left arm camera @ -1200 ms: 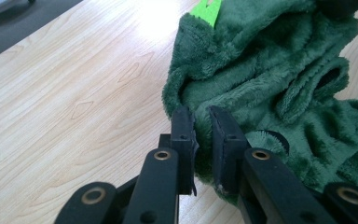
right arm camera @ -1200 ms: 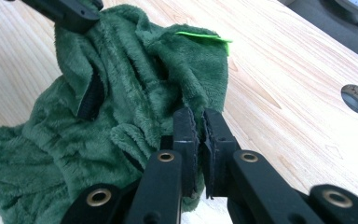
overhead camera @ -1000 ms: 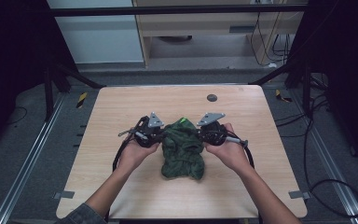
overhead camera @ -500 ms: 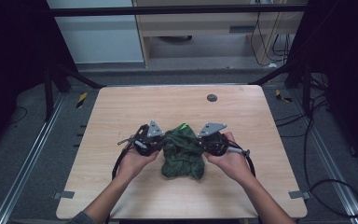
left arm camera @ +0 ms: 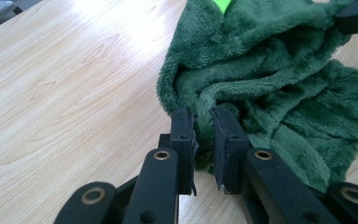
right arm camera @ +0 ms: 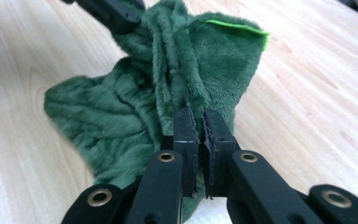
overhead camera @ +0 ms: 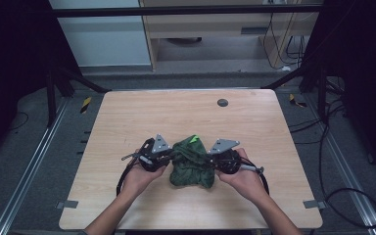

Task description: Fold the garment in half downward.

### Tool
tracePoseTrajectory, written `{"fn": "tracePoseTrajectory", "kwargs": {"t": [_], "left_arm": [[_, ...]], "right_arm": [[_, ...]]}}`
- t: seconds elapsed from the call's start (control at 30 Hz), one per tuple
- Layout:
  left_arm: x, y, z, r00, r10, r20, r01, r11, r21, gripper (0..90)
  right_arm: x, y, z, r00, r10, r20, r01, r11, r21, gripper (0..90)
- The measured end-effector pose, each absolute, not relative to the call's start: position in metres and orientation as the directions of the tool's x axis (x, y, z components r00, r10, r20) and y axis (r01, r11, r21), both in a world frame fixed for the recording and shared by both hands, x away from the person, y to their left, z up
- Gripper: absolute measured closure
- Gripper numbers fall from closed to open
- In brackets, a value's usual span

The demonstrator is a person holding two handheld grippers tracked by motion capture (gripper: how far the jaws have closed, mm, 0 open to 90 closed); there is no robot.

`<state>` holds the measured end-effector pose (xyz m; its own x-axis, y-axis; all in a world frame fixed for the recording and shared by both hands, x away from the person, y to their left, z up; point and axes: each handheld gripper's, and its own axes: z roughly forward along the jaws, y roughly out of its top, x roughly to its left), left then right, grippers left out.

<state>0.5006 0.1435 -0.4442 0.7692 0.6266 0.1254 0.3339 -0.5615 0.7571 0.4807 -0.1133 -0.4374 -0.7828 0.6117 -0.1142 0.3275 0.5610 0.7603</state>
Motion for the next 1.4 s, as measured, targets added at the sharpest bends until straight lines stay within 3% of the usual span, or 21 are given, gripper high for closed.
{"fn": "tracePoseTrajectory", "kwargs": {"t": [1.4], "left_arm": [[0.471, 0.151, -0.471, 0.797, 0.595, 0.106, 0.318, -0.563, 0.763, 76.2]], "right_arm": [[0.442, -0.122, -0.467, -0.808, 0.582, -0.094, 0.331, 0.58, 0.744, 85.4]]}}
